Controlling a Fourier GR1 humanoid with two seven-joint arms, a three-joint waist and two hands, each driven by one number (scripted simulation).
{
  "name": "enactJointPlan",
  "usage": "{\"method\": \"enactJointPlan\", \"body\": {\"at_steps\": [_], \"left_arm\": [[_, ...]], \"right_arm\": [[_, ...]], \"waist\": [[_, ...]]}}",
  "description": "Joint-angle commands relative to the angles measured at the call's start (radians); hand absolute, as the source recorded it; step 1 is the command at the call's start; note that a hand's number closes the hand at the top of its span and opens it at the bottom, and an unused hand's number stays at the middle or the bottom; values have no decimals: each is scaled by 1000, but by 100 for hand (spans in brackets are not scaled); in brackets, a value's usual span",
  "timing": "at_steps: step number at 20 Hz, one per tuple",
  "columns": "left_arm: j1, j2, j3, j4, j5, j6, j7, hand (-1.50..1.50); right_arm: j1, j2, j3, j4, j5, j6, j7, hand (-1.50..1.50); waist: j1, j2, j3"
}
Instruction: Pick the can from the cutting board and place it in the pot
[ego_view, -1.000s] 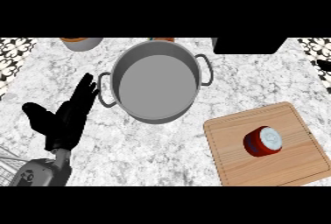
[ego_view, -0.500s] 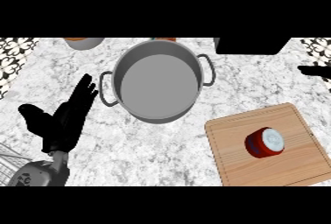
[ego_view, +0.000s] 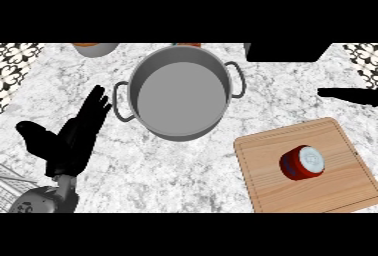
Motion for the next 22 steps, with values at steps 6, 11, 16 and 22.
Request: {"method": "enactJointPlan", "body": {"at_steps": [6, 11, 16, 22], "left_arm": [[22, -13, 49, 38, 0, -75, -36, 0], [-34, -51, 70, 50, -54, -49, 17, 0], [-30, -60, 70, -15, -83, -55, 73, 0], [-21, -80, 95, -6, -83, -98, 50, 0]], "right_arm": [[71, 73, 44, 24, 284, -30, -70, -150], [79, 195, -35, -93, 236, 35, 98, -150], [143, 230, -91, -118, 275, 43, 58, -150], [119, 363, -48, -83, 361, 37, 146, -150]], "waist": [[-2, 1, 1], [-8, -1, 0], [-8, -1, 0], [-3, 0, 1]]}}
